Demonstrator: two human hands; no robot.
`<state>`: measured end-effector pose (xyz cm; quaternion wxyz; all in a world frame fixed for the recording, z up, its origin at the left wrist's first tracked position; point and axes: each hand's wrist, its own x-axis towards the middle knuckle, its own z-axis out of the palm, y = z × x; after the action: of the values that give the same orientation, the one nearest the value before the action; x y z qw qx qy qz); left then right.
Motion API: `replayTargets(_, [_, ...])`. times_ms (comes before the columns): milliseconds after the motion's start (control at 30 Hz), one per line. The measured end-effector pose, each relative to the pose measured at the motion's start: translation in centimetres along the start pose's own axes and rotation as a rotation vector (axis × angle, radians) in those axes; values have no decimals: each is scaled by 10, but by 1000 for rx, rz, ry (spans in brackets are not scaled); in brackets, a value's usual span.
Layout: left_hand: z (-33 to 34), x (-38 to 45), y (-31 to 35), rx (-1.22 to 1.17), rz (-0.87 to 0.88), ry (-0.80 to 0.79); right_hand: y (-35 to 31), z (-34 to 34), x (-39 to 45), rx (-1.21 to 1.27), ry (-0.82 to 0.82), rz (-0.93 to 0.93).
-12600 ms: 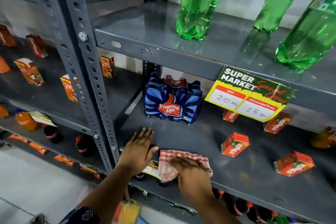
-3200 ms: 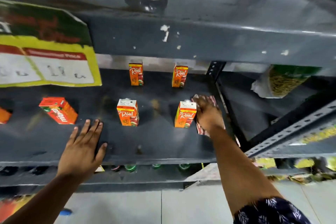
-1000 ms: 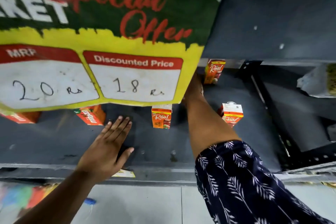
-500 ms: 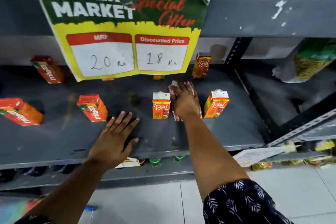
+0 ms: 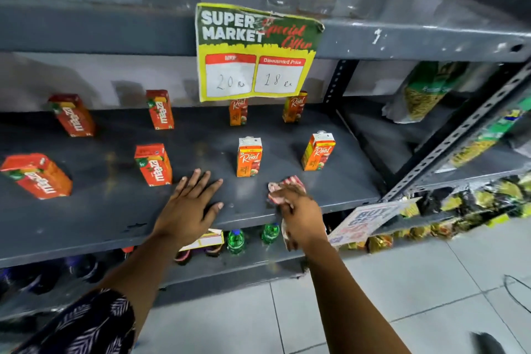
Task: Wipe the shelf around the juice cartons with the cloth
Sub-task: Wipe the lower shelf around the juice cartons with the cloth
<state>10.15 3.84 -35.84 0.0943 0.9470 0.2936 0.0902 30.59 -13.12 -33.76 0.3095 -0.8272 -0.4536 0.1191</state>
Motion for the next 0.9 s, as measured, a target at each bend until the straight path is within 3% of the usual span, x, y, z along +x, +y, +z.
replayTargets(433, [-36, -63, -20, -55, -1, 69, -27, -3, -86, 107, 46, 98])
replayTargets(533, [-47, -83, -45, -44, -60, 125, -61, 12, -74, 189, 58, 67])
replayTargets(667, [-58, -95, -88, -33, -191, 197, -116, 28, -41, 105, 69, -27])
replayTargets(900, [-46, -79, -137, -18, -196, 128, -179, 58, 53, 16, 57, -32])
